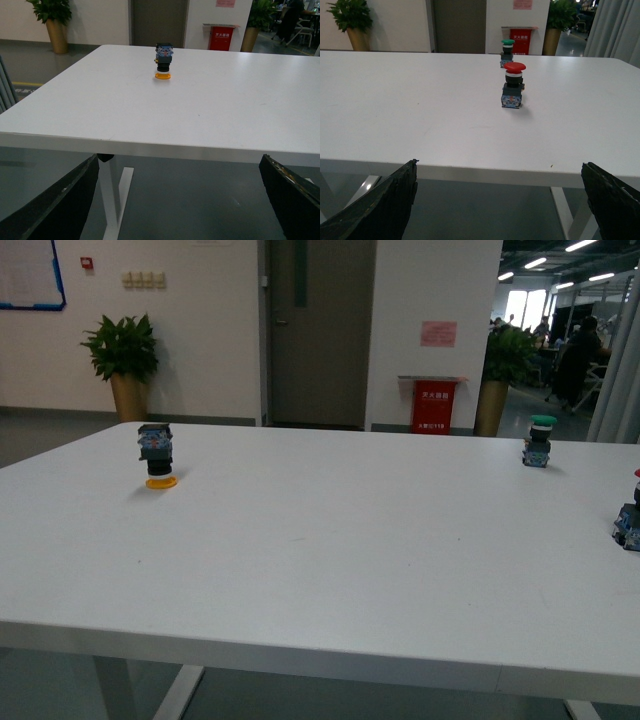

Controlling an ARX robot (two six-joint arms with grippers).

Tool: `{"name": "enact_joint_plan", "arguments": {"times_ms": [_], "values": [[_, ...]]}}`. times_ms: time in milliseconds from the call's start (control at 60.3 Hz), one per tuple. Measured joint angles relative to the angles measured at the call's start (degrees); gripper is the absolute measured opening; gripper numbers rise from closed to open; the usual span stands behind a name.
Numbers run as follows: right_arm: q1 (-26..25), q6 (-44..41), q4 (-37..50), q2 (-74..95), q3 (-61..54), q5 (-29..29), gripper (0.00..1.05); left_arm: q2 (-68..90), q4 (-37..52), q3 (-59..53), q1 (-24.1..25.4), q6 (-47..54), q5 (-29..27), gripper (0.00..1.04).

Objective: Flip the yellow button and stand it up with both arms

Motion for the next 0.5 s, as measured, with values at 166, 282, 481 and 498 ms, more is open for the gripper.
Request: {"name": "enact_joint_plan", "arguments": {"times_ms": [166,282,481,498], "values": [[0.00,0.00,0.00,0.00,0.00,0.00,0.98,0.00,0.00,0.00,0.00,0.00,0.00,0.99],[0.00,0.00,0.00,0.00,0.00,0.00,0.98,0.00,0.00,0.00,0.00,0.00,0.00,0.99],[0.00,0.00,0.00,0.00,0.02,0.00,0.98,0.00,0.00,0.00,0.00,0.00,0.00,0.99],[0.00,0.00,0.00,0.00,0.02,0.00,0.98,0.00,0.00,0.00,0.00,0.00,0.00,0.99]]}}
